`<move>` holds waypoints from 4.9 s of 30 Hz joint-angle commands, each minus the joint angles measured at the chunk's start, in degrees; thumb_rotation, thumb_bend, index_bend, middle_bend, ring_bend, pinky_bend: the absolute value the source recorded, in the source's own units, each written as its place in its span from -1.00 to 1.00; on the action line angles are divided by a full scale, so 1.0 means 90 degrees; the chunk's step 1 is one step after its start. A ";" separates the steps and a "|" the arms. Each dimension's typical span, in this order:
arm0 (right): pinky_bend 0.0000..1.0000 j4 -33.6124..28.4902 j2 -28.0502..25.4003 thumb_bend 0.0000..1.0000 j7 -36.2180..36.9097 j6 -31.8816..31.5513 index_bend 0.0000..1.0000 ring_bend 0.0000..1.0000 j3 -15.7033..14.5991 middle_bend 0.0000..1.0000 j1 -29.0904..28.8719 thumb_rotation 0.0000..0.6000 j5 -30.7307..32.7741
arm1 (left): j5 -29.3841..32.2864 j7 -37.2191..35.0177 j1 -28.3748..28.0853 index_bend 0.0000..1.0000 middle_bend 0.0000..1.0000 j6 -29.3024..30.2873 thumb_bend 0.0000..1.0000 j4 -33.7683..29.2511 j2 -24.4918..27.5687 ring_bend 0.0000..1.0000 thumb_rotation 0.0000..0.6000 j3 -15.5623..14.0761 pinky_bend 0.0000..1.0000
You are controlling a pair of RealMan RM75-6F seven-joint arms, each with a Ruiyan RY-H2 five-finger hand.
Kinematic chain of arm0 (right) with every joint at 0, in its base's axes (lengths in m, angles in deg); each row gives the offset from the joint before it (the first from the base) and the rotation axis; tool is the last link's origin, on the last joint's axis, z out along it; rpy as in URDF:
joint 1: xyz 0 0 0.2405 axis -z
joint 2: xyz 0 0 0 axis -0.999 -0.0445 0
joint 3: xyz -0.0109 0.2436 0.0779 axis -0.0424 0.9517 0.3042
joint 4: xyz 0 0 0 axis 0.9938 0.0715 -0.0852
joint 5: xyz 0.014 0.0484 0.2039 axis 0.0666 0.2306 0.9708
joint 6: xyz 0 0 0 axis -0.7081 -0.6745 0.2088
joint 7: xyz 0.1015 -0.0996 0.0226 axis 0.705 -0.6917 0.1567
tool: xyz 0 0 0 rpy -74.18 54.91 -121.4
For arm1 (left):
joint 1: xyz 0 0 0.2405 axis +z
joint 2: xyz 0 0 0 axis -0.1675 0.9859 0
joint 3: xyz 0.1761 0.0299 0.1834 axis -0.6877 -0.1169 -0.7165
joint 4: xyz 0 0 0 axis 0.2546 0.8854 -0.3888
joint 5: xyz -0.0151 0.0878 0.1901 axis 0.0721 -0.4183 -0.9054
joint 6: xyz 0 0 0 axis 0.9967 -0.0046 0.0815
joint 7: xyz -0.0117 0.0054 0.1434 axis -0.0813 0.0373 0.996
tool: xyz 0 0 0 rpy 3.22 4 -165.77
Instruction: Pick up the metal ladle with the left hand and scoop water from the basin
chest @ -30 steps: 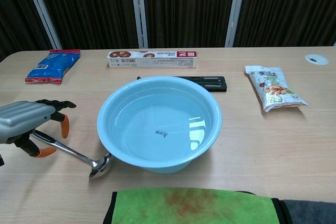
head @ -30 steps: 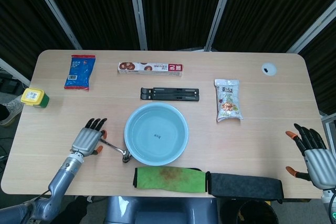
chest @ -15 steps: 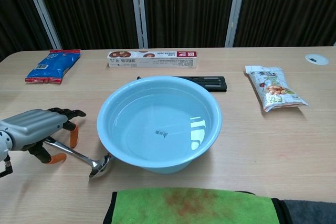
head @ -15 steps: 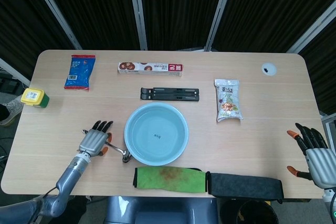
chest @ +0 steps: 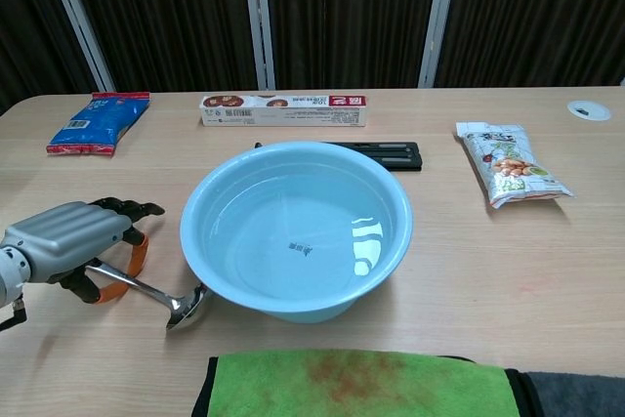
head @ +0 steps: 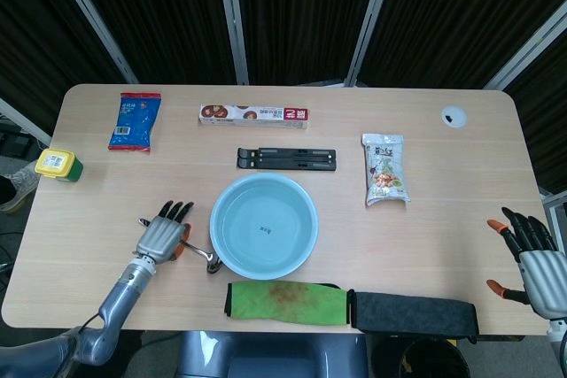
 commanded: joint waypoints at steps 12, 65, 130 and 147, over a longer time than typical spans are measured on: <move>-1.00 -0.0014 0.0013 -1.00 -0.0067 -0.0028 -0.73 -1.00 -0.0026 -1.00 0.0007 1.00 -0.0052 | -0.0633 0.0099 0.0356 0.16 -1.00 0.0795 -0.14 -0.0829 0.0458 -1.00 1.00 -0.0394 -1.00; -1.00 0.0012 0.0038 -1.00 -0.0011 -0.0385 -0.73 -1.00 -0.0050 -1.00 0.0158 1.00 -0.0165 | -0.1791 -0.0476 -0.0592 0.27 -1.00 0.0077 -0.12 -0.3631 0.1993 -1.00 1.00 -0.0006 -1.00; -1.00 0.0031 0.0124 -1.00 -0.0177 -0.0418 -0.89 -1.00 0.0131 -1.00 0.0226 1.00 0.0105 | 0.0310 0.0838 -0.2062 0.34 -1.00 -0.0295 -0.13 -0.2436 0.1946 -1.00 1.00 0.0913 -1.00; -1.00 -0.0020 0.0152 -1.00 -0.0118 -0.0692 -0.89 -1.00 0.0069 -1.00 0.0315 1.00 -0.0188 | 0.0578 0.1292 -0.2115 0.34 -1.00 -0.0051 -0.13 -0.3241 0.2196 -1.00 1.00 0.0684 -1.00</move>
